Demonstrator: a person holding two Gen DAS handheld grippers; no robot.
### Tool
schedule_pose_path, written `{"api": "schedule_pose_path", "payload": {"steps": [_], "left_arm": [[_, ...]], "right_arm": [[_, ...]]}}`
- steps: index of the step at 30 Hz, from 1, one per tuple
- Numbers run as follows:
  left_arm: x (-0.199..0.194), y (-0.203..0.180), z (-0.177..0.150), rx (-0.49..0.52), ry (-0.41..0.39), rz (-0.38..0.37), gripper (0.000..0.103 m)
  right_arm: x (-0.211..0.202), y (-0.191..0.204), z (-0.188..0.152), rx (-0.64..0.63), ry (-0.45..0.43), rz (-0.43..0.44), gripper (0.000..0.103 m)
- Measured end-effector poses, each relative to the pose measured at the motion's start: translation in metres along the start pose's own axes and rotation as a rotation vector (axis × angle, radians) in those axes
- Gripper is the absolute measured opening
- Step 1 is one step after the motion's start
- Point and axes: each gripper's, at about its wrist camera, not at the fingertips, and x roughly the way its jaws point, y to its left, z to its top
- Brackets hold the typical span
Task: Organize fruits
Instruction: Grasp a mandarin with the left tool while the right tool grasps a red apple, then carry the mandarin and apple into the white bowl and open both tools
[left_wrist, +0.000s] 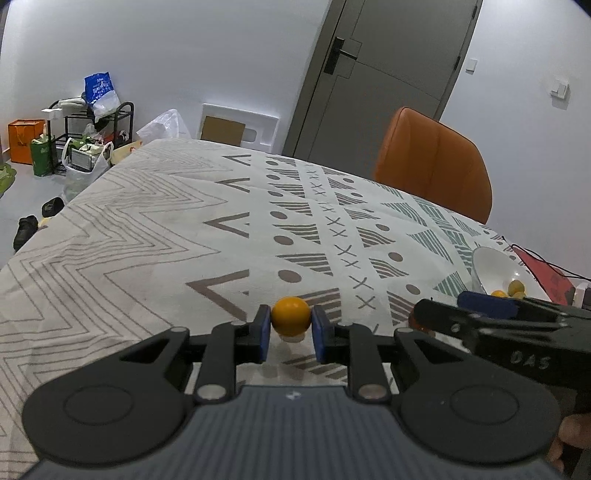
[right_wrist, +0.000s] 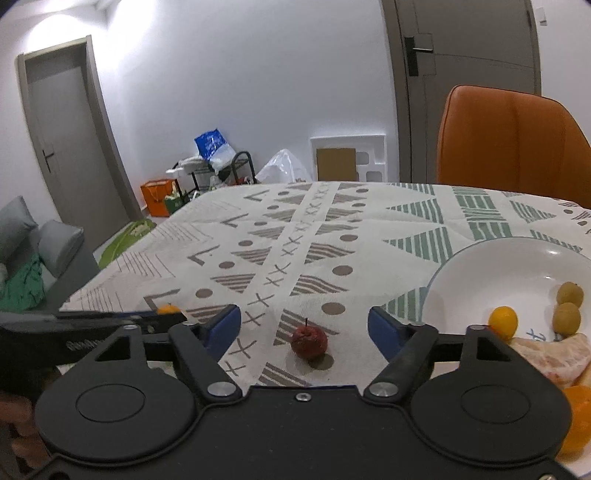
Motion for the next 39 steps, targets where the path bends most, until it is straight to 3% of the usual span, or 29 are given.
{"api": "schedule_pose_path", "payload": {"steps": [13, 14, 15, 16, 26, 39], "left_arm": [[-0.005, 0.0, 0.0, -0.001, -0.007, -0.003, 0.022], [-0.006, -0.001, 0.0, 0.001, -0.009, -0.004, 0.022], [-0.008, -0.002, 0.0, 0.004, -0.012, -0.005, 0.022], [-0.009, -0.004, 0.0, 0.008, -0.015, -0.006, 0.022], [-0.015, -0.024, 0.001, 0.039, -0.026, -0.039, 0.022], [-0.018, -0.073, 0.003, 0.108, -0.048, -0.095, 0.022]], "right_arm": [[0.02, 0.01, -0.008, -0.081, 0.049, -0.073, 0.056], [0.02, 0.011, -0.008, -0.094, 0.047, -0.085, 0.047], [0.02, 0.01, -0.008, -0.093, 0.054, -0.08, 0.028], [0.021, 0.008, -0.008, -0.077, 0.069, -0.06, 0.024], [-0.006, 0.003, -0.005, -0.049, 0.012, -0.02, 0.023], [-0.053, -0.027, -0.001, 0.017, -0.082, -0.06, 0.024]]}}
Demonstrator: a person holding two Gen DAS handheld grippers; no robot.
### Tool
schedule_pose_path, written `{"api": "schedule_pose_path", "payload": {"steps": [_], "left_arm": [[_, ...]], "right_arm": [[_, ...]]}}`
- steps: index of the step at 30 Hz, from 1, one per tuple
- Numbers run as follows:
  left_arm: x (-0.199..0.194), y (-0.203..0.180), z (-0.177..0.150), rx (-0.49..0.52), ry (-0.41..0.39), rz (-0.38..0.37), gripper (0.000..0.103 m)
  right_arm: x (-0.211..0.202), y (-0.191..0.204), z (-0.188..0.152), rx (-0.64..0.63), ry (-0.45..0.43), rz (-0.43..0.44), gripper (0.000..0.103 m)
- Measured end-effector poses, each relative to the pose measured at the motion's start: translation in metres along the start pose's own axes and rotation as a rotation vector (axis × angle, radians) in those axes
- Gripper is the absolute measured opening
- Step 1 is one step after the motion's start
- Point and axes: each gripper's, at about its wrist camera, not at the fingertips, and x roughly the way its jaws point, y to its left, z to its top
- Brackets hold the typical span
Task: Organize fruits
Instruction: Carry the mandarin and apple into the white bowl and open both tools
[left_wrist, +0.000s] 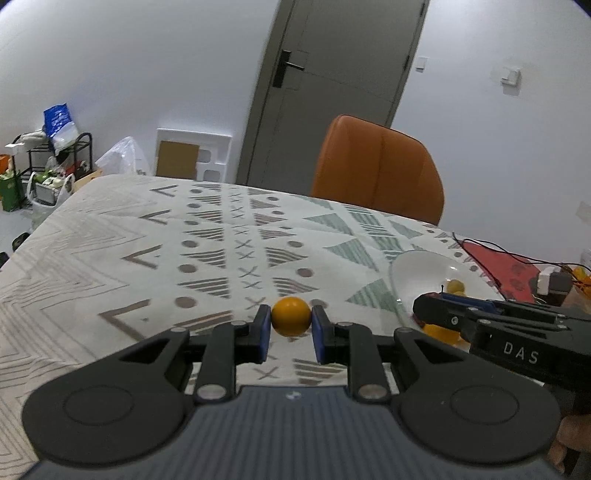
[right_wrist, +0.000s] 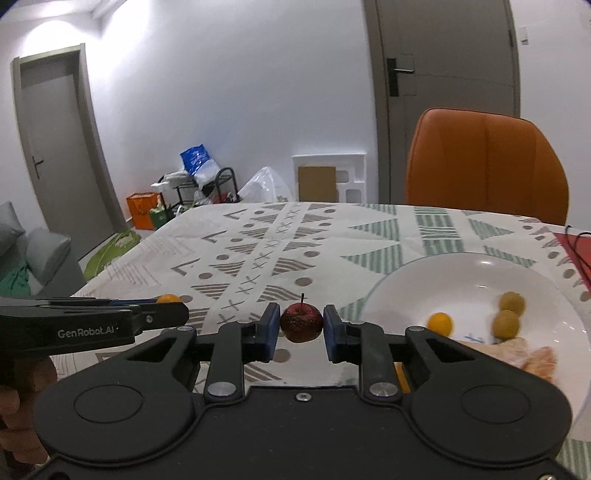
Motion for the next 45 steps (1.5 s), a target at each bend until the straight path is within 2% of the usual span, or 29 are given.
{"api": "schedule_pose_path", "payload": {"steps": [27, 45], "left_arm": [[0.026, -0.075, 0.003, 0.104, 0.01, -0.07, 0.022], [0.054, -0.103, 0.011, 0.149, 0.031, -0.086, 0.022]], "right_arm": [[-0.045, -0.082, -0.022, 0.128, -0.063, -0.106, 0.024], [-0.034, -0.114, -0.019, 0.169, -0.062, -0.13, 0.024]]}}
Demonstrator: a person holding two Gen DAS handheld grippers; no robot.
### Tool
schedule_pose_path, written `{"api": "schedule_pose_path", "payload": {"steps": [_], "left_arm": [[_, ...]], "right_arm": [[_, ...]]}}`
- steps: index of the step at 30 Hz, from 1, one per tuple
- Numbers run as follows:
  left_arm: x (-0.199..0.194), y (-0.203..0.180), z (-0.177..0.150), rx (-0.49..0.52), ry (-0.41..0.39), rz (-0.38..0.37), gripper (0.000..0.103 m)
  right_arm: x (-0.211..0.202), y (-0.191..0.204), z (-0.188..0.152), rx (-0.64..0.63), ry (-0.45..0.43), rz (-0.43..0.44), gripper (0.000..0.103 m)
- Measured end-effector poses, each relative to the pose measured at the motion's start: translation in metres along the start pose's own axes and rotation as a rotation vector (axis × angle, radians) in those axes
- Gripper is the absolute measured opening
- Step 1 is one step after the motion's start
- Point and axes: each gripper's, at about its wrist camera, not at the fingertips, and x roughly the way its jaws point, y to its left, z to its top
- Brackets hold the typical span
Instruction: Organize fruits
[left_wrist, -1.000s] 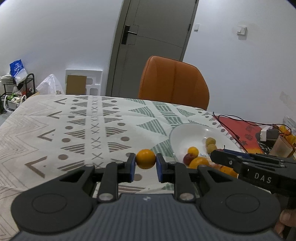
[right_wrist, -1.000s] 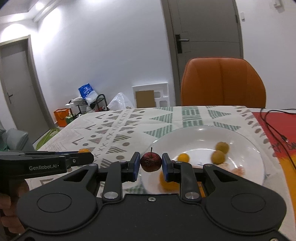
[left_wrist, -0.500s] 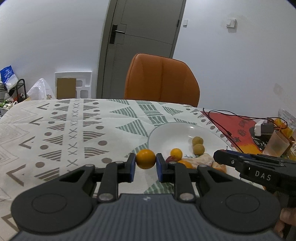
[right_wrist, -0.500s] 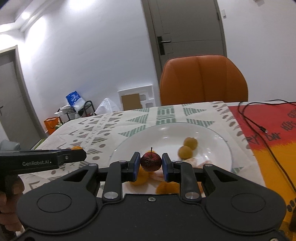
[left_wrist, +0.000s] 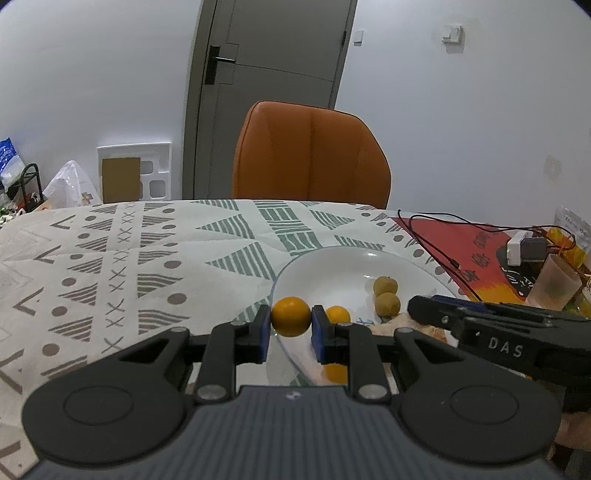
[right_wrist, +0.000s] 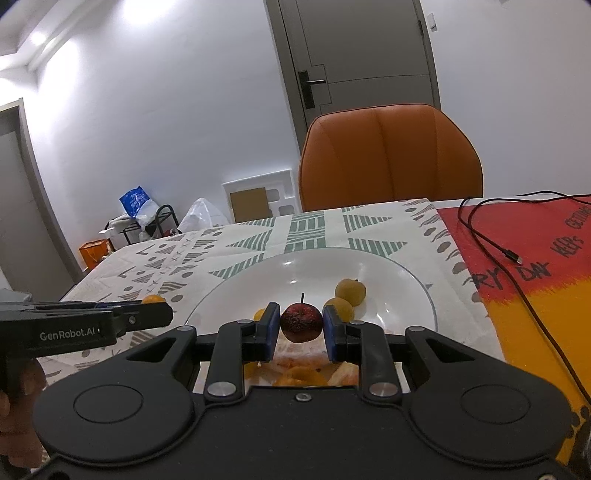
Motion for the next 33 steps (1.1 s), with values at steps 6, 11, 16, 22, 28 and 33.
{"api": "schedule_pose_path", "payload": {"steps": [6, 11, 16, 22, 28, 33], "left_arm": [[0.007, -0.011, 0.006, 0.026, 0.002, -0.014, 0.022], [0.014, -0.024, 0.008, 0.052, 0.008, -0.028, 0.022], [0.021, -0.038, 0.01, 0.073, 0.011, -0.042, 0.022], [0.025, -0.053, 0.014, 0.092, 0.006, -0.056, 0.022], [0.022, -0.056, 0.019, 0.089, -0.003, -0.043, 0.029], [0.014, -0.045, 0.016, 0.069, 0.007, -0.009, 0.044]], "right_arm": [[0.005, -0.005, -0.001, 0.022, 0.001, 0.012, 0.031], [-0.005, -0.012, -0.002, 0.039, -0.016, 0.005, 0.031], [-0.015, -0.024, -0.002, 0.064, -0.033, -0.014, 0.031], [-0.022, -0.036, -0.007, 0.094, -0.038, -0.026, 0.031], [-0.027, -0.04, -0.012, 0.11, -0.044, -0.024, 0.031], [-0.031, -0.042, -0.015, 0.119, -0.043, -0.021, 0.031]]}}
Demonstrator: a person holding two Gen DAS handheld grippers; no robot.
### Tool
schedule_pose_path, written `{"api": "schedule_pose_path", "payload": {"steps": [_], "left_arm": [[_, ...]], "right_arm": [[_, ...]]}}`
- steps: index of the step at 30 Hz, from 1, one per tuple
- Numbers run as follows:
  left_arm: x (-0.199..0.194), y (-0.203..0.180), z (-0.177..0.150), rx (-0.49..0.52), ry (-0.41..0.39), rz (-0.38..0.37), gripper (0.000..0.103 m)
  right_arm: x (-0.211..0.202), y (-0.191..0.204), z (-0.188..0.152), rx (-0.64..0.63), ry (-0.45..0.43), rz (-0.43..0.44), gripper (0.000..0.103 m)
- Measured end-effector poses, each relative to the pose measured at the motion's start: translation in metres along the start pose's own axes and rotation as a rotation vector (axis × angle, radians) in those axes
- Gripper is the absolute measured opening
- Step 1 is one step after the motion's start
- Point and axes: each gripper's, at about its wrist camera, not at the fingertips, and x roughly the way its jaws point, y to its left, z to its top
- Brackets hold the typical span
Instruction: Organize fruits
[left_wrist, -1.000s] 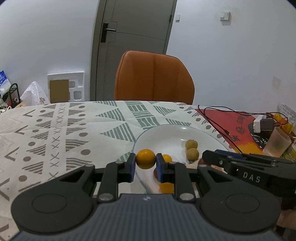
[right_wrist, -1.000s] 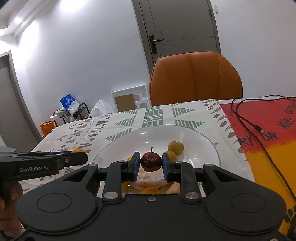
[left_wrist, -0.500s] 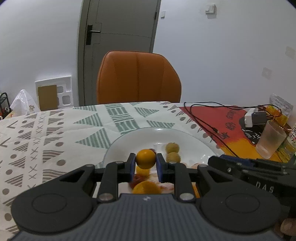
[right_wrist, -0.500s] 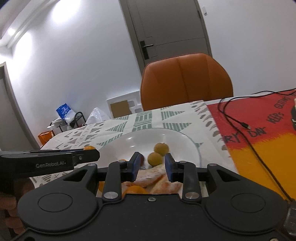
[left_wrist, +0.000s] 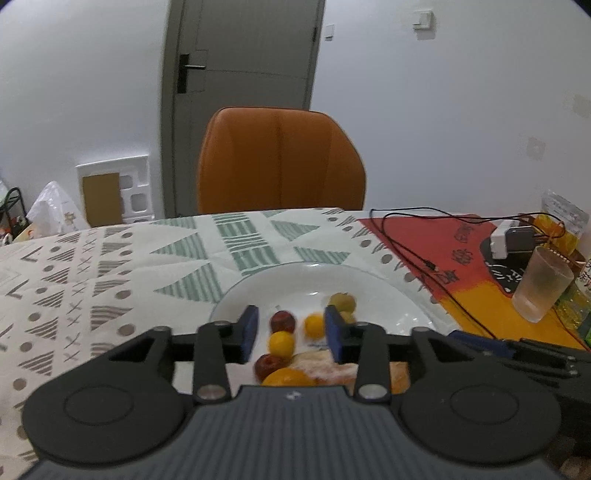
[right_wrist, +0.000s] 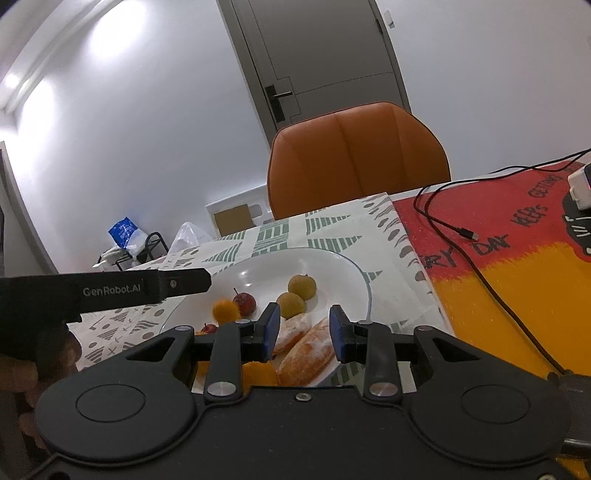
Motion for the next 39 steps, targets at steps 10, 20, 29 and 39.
{"api": "schedule_pose_path", "payload": {"steps": [10, 20, 29, 39], "left_arm": [[-0.025, 0.022, -0.011, -0.035, -0.004, 0.064, 0.082], [-0.055, 0.045, -0.022, -0.08, -0.017, 0.147, 0.101], [-0.085, 0.058, -0.034, -0.104, -0.018, 0.168, 0.103], [-0.118, 0.067, -0.049, -0.106, -0.033, 0.177, 0.103]], "right_arm": [[-0.003, 0.007, -0.002, 0.0, 0.001, 0.003, 0.044], [-0.011, 0.028, -0.006, -0.015, 0.012, 0.015, 0.077], [-0.025, 0.049, -0.01, -0.032, 0.024, 0.027, 0.102], [-0.042, 0.068, -0.016, -0.054, 0.039, 0.029, 0.103]]}}
